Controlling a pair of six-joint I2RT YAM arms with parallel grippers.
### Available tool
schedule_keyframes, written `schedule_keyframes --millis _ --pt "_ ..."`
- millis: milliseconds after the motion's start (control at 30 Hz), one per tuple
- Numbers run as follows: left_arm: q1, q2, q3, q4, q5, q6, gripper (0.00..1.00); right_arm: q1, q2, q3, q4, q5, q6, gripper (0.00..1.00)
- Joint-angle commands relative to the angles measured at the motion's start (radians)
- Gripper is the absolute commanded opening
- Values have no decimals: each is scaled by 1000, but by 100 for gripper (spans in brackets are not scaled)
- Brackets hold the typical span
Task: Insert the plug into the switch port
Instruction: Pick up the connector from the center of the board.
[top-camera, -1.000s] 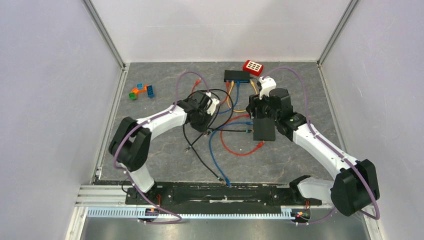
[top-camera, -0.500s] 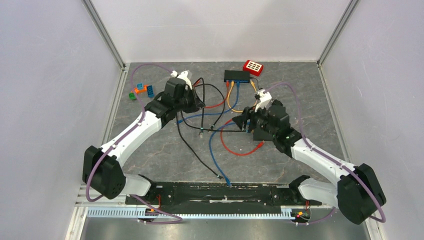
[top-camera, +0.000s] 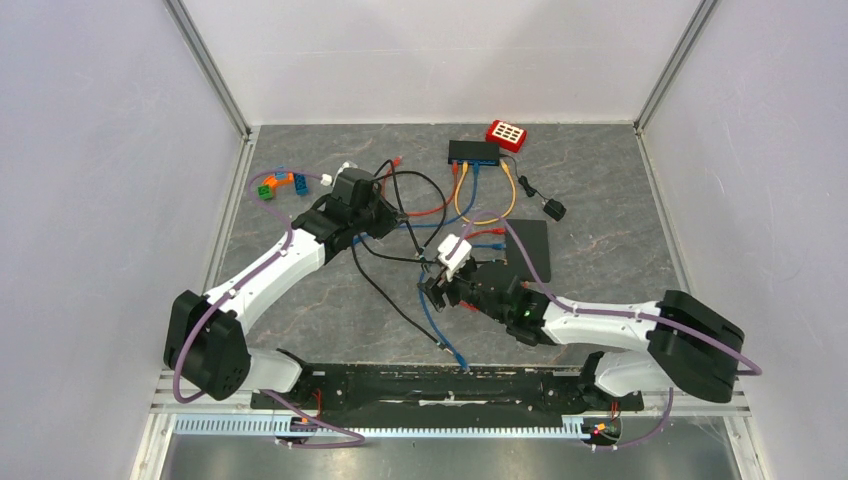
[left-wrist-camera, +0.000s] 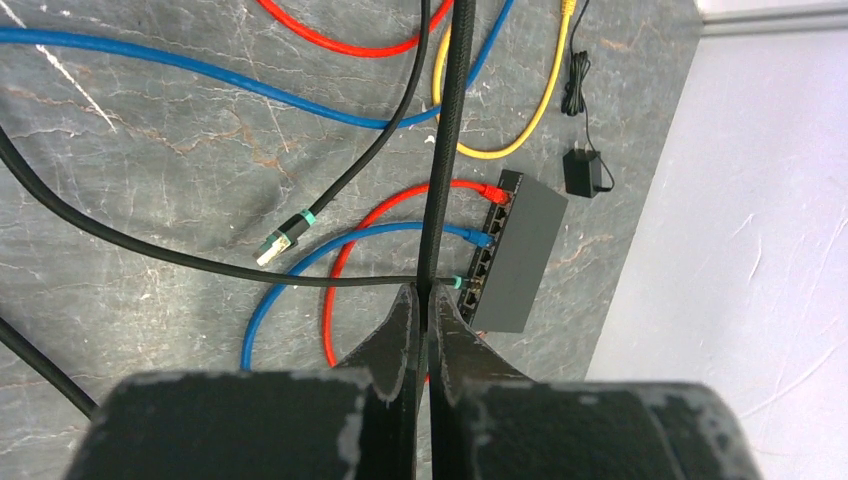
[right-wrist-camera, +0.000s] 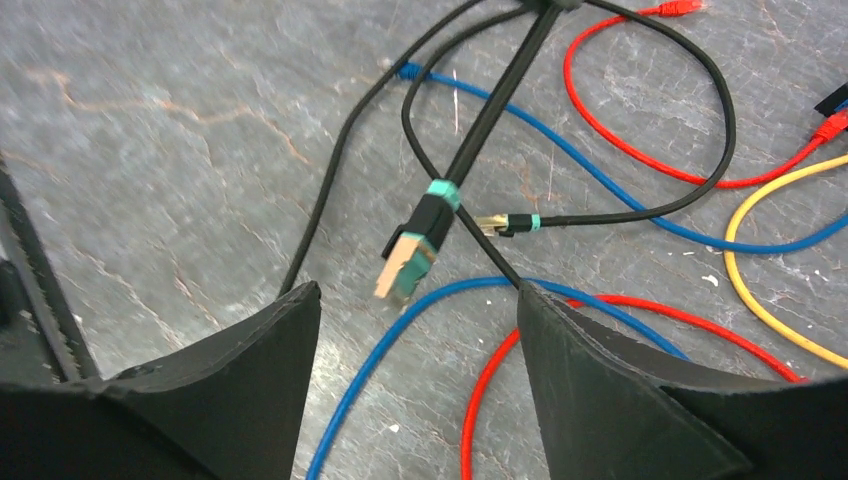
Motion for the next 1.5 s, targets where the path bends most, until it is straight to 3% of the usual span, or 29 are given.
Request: schedule_keyframes --millis 0,167,367,467,533,633,800,900,1100,1233,1367,1467 --pt "0 -2 14 -13 -42 -89 2 42 64 75 9 151 -139 70" --pt "-2 -17 -8 -2 -36 -111 2 60 80 75 60 228 -176 54" --pt "-2 -28 -37 23 -27 -143 2 61 95 82 86 197 -209 14" --pt "-3 -27 -48 40 -7 -156 2 62 86 72 106 175 -207 2" --pt "-4 -32 -53 55 -3 -142 2 61 80 66 111 172 -198 0" --pt "-4 -57 -59 66 -18 -87 11 58 62 57 110 180 -174 0" --pt "-3 -135 -117 150 -15 55 45 -25 21 28 120 55 -53 0" --pt "-2 -176 -150 202 18 217 51 -77 -1 23 102 -40 19 0" --pt "-4 -268 -255 424 155 678 49 -200 -49 3 60 -277 173 0" --pt "-7 -308 -307 516 468 1235 50 -248 -76 -13 33 -357 215 0" --pt "-26 -306 -299 474 612 1672 52 -294 -93 -14 14 -458 271 0" --pt "-67 -262 -262 360 628 1999 54 -322 -103 1 -24 -515 306 0"
